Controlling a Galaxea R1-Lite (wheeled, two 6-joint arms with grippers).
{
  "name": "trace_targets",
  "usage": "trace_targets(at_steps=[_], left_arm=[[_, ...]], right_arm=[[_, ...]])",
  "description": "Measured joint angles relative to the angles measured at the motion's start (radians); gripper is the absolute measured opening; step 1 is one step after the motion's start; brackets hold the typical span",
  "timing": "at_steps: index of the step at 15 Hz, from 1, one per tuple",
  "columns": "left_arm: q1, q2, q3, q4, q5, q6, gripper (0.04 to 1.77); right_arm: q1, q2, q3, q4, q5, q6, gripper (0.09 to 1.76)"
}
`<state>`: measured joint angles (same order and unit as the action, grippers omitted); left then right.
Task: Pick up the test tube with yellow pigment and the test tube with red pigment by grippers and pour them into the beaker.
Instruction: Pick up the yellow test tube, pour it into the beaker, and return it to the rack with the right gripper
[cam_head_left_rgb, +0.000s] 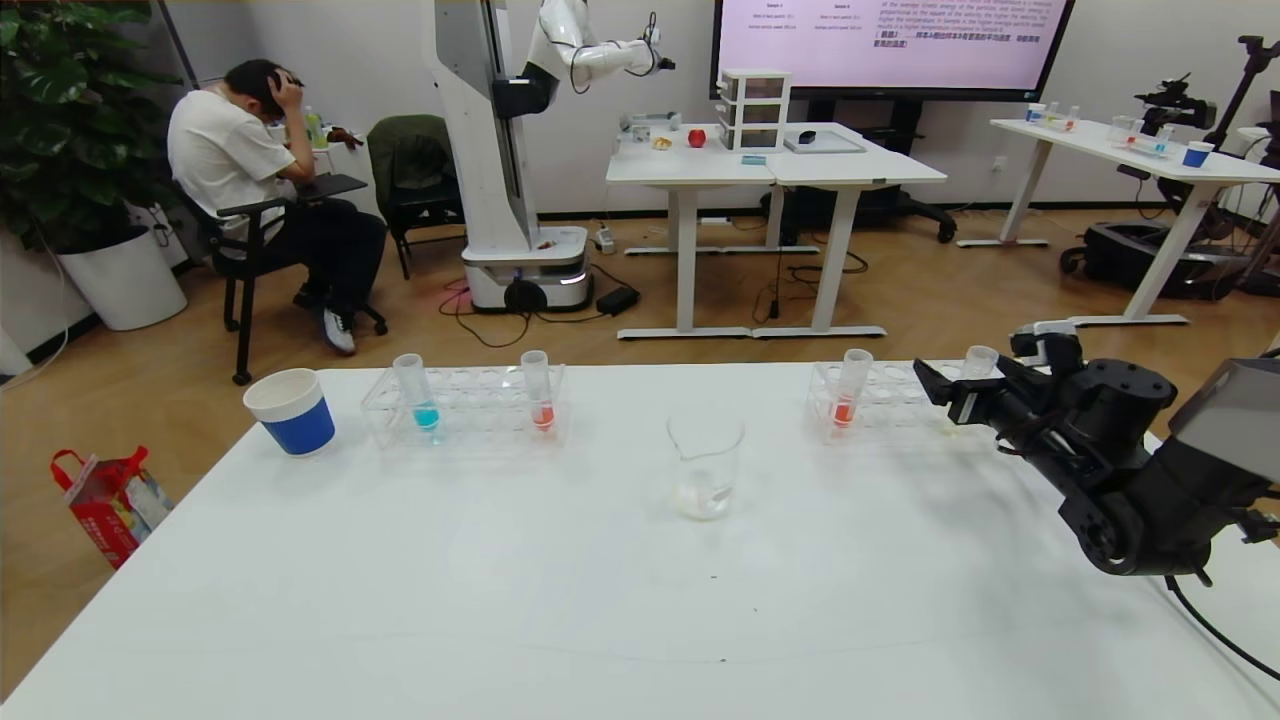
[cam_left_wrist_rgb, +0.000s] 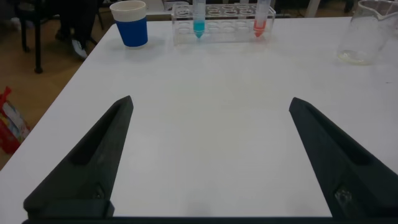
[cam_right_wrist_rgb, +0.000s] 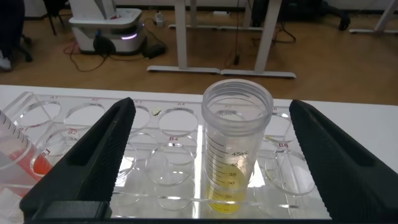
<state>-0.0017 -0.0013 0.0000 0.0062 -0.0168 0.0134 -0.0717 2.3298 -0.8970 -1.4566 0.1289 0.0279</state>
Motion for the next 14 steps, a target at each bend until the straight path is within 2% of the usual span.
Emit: trace_targets(at_steps=[1, 2, 3, 4, 5, 6, 7, 8, 14], left_arm=[[0.0, 0.0, 0.0, 0.0, 0.0, 0.0, 1.75], [0.0, 0.0, 0.0, 0.0, 0.0, 0.0, 1.75], [0.0, 0.0, 0.0, 0.0, 0.0, 0.0, 1.75], [0.0, 0.0, 0.0, 0.0, 0.0, 0.0, 1.75], [0.0, 0.0, 0.0, 0.0, 0.0, 0.0, 1.75], [0.0, 0.0, 0.0, 0.0, 0.0, 0.0, 1.75], [0.0, 0.0, 0.0, 0.0, 0.0, 0.0, 1.75], [0.0, 0.0, 0.0, 0.0, 0.0, 0.0, 1.75], [0.0, 0.0, 0.0, 0.0, 0.0, 0.0, 1.75]], right_arm=[[0.0, 0.005, -0.009, 0.0, 0.0, 0.0, 1.67], [-0.001, 0.01, -0.02, 0.0, 0.0, -0.001, 1.48], [-0.002, 0.013, -0.029, 0.0, -0.001, -0.001, 1.12], [-0.002, 0.016, -0.033, -0.002, -0.004, -0.001, 0.64], [-0.006, 0.017, -0.035, -0.006, -0.003, 0.0, 0.41], [-0.003, 0.017, -0.035, -0.008, -0.003, -0.001, 0.43], [-0.003, 0.017, -0.034, -0.009, -0.001, -0.001, 0.62], [-0.006, 0.017, -0.032, -0.009, -0.002, -0.001, 0.51], [-0.005, -0.014, -0.036, -0.002, -0.003, -0.003, 0.51]])
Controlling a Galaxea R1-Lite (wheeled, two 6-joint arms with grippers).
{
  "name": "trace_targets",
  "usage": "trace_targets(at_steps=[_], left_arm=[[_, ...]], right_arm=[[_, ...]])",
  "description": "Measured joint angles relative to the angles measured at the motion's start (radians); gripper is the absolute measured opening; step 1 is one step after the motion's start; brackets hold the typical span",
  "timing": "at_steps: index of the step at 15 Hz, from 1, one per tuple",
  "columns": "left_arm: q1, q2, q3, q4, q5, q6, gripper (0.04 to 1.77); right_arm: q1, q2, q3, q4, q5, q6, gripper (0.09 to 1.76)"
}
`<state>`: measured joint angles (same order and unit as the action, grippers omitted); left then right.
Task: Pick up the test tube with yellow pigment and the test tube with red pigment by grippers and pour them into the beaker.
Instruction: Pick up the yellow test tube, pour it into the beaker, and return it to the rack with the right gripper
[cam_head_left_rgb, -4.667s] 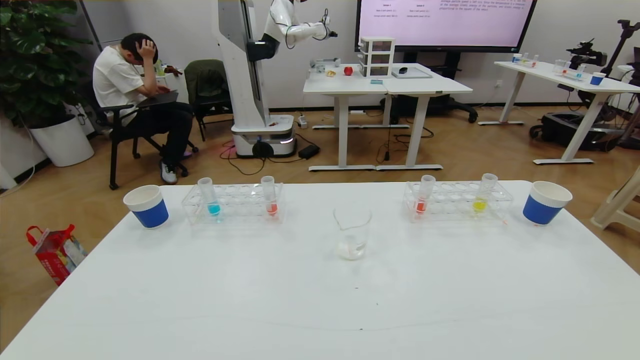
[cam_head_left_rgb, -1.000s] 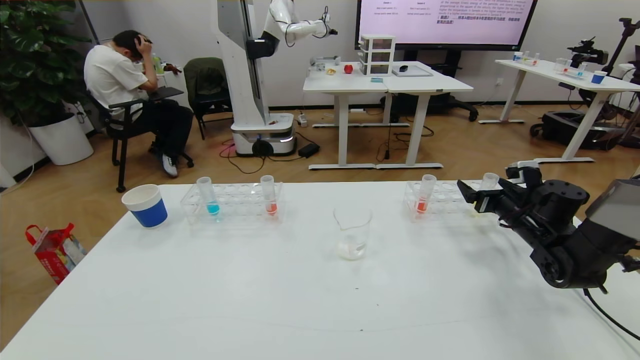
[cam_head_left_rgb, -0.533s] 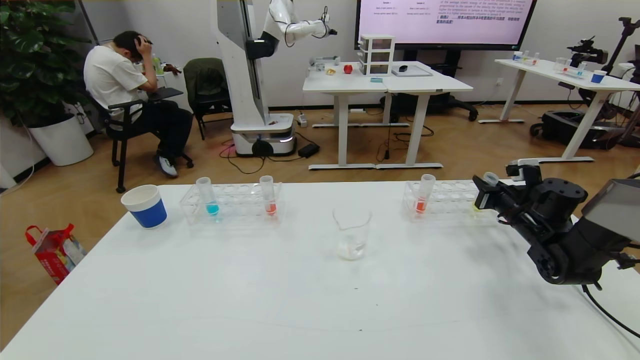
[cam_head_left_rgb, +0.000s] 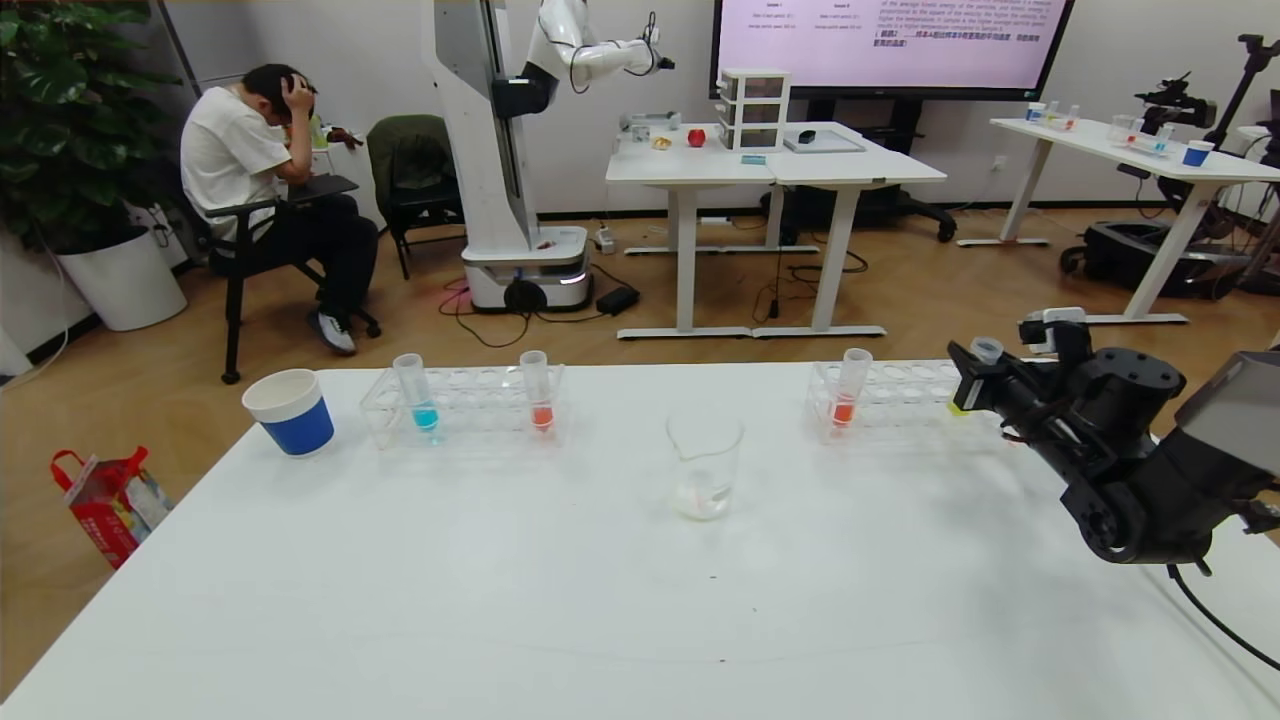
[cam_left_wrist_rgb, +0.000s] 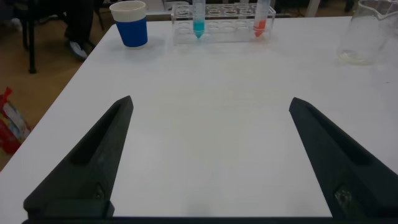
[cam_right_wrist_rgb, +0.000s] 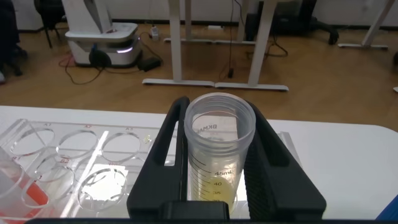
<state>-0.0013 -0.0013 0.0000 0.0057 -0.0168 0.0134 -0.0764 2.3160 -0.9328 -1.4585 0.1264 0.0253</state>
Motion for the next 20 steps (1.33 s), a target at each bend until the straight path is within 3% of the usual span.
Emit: trace_targets(at_steps=[13, 20], left_arm=[[0.0, 0.0, 0.0, 0.0, 0.0, 0.0, 1.75], [0.0, 0.0, 0.0, 0.0, 0.0, 0.0, 1.75]], right_arm=[[0.021, -0.151, -0.071, 0.171, 0.043, -0.058, 0.51], [0.19, -0.164, -0.304, 0.367, 0.189, -0.175, 0.51]])
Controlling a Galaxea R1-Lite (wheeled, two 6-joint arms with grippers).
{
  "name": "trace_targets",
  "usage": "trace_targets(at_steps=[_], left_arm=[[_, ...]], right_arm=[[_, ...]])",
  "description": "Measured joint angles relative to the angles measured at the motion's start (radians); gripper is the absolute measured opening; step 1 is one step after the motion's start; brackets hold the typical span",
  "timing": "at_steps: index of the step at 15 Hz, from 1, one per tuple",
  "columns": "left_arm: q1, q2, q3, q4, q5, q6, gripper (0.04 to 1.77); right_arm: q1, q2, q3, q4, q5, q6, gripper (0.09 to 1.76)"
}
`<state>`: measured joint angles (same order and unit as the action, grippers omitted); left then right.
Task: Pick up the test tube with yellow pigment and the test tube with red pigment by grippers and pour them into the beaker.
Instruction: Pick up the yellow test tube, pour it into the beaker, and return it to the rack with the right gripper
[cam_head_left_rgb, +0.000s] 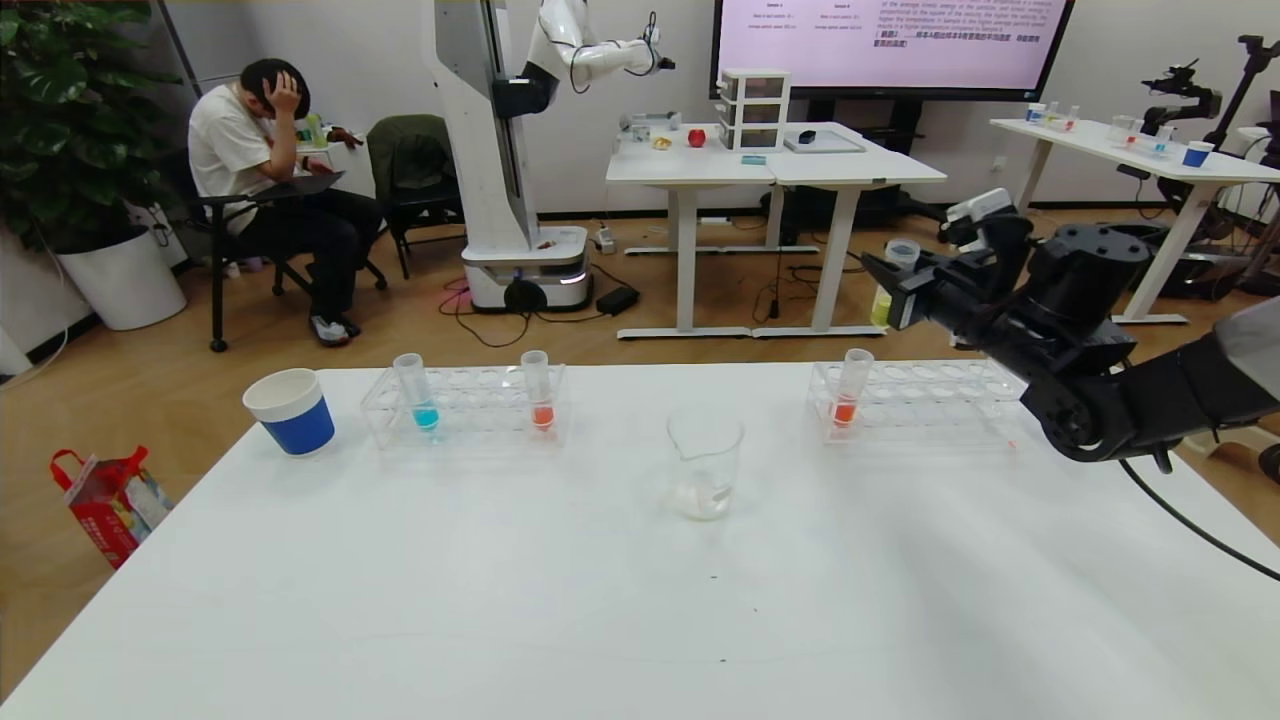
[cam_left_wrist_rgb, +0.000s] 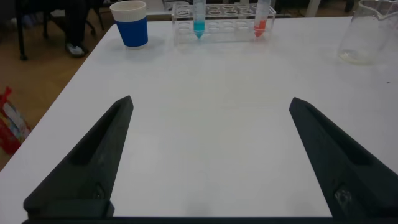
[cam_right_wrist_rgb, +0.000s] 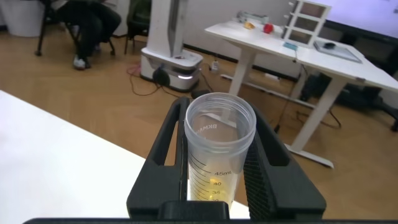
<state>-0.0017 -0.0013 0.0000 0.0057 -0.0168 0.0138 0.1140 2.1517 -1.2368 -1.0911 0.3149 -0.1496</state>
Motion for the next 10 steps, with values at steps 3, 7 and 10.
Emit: trace_targets(at_steps=[3, 7, 10], left_arm=[[0.0, 0.0, 0.0, 0.0, 0.0, 0.0, 1.75], [0.0, 0.0, 0.0, 0.0, 0.0, 0.0, 1.75], [0.0, 0.0, 0.0, 0.0, 0.0, 0.0, 1.75]], right_arm=[[0.082, 0.007, -0.032, 0.008, 0.116, -0.126, 0.51], [0.173, 0.03, -0.03, 0.004, 0.201, -0.302, 0.51], [0.21, 0.038, -0.006, -0.006, 0.297, -0.446, 0.51]])
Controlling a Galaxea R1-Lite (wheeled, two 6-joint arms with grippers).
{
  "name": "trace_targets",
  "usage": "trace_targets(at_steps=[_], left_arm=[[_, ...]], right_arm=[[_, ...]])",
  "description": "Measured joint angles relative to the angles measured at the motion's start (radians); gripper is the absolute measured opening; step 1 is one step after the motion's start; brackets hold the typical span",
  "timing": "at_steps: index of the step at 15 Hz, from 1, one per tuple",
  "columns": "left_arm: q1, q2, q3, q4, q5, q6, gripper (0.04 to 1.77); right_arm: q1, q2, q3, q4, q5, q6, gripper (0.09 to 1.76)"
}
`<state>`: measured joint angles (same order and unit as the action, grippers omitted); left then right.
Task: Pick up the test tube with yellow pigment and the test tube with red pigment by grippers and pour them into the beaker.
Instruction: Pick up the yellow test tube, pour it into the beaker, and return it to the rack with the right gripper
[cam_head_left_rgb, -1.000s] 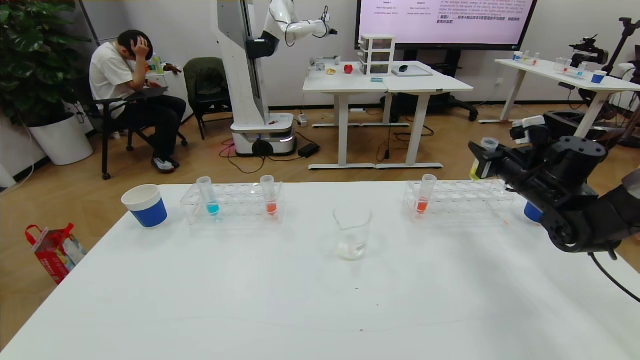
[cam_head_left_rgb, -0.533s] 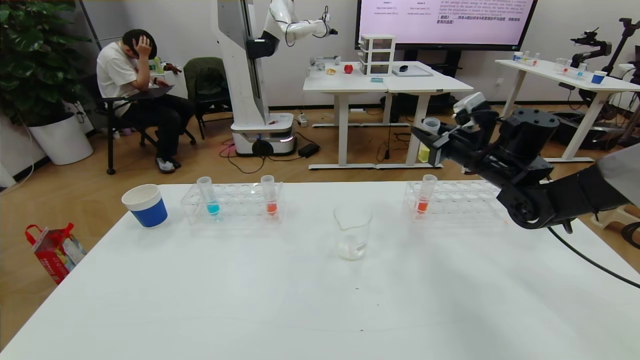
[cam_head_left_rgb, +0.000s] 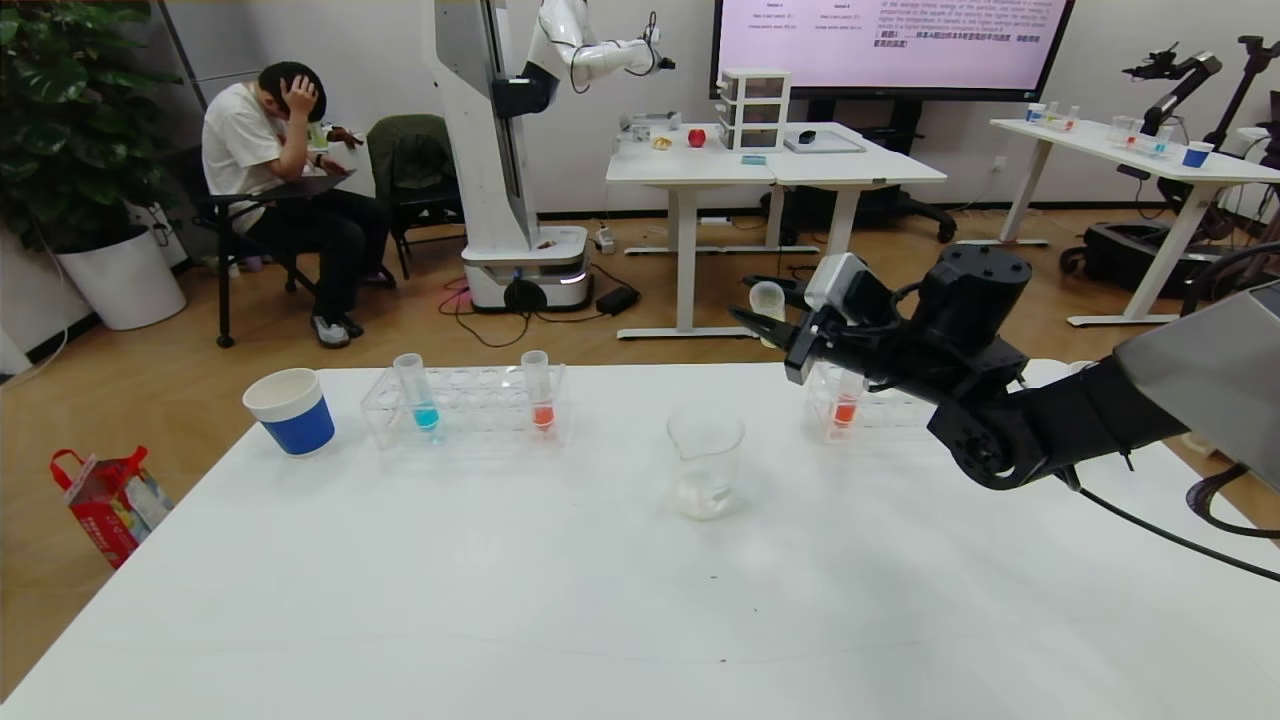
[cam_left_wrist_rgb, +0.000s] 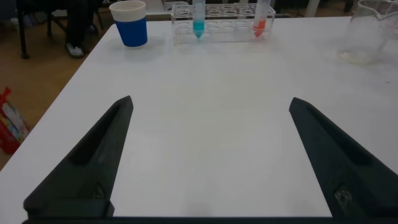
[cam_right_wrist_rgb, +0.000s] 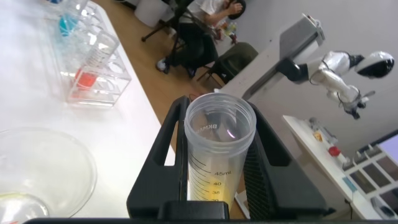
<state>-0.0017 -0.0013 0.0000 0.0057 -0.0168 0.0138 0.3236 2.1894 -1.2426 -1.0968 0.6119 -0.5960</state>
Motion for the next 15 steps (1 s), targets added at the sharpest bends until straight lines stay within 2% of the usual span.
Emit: trace_targets(at_steps=[8, 11, 15], left_arm=[[0.0, 0.0, 0.0, 0.0, 0.0, 0.0, 1.75], [0.0, 0.0, 0.0, 0.0, 0.0, 0.0, 1.75], [0.0, 0.0, 0.0, 0.0, 0.0, 0.0, 1.75]], right_arm=[[0.023, 0.024, 0.01, -0.002, 0.161, -0.357, 0.51], [0.03, 0.037, 0.01, 0.006, 0.17, -0.497, 0.51], [0.045, 0.059, 0.005, 0.004, 0.183, -0.625, 0.51]])
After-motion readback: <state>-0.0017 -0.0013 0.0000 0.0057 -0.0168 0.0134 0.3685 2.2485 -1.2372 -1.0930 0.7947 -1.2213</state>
